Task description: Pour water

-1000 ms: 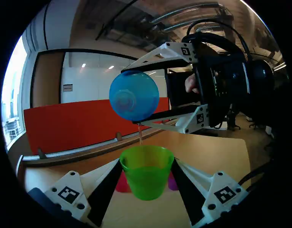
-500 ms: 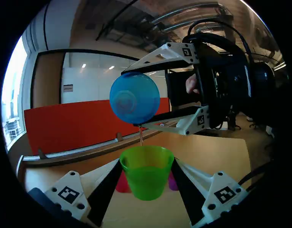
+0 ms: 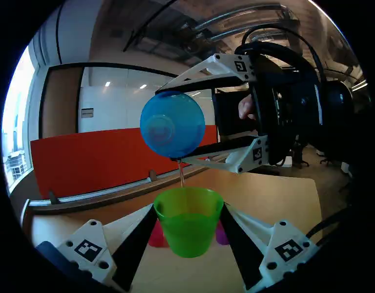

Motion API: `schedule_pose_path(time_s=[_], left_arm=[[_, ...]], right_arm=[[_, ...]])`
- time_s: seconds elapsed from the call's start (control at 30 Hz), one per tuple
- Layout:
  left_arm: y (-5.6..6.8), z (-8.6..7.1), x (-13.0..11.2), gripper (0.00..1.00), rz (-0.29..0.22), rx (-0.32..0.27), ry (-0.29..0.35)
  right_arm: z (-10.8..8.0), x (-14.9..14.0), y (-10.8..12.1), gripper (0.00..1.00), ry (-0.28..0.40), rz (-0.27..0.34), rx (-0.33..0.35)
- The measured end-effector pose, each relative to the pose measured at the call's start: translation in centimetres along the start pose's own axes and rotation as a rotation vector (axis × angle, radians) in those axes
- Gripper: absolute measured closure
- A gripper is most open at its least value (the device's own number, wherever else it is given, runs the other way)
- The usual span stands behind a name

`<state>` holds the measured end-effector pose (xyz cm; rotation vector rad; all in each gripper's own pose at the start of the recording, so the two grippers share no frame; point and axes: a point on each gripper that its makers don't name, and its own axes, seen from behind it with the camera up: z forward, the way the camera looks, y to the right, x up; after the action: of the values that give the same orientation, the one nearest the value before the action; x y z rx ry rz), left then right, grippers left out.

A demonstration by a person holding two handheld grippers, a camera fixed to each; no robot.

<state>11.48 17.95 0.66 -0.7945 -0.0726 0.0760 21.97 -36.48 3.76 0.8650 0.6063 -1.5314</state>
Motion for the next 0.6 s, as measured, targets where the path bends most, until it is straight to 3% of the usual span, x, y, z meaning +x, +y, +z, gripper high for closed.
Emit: schedule_pose_path(time_s=[0.6], left_arm=[[0.14,-0.12,0.55,0.13,0.001,0.000,0.003]], right_arm=[[-0.09,0.20,0.15,0.07,0.003,-0.016,-0.005]])
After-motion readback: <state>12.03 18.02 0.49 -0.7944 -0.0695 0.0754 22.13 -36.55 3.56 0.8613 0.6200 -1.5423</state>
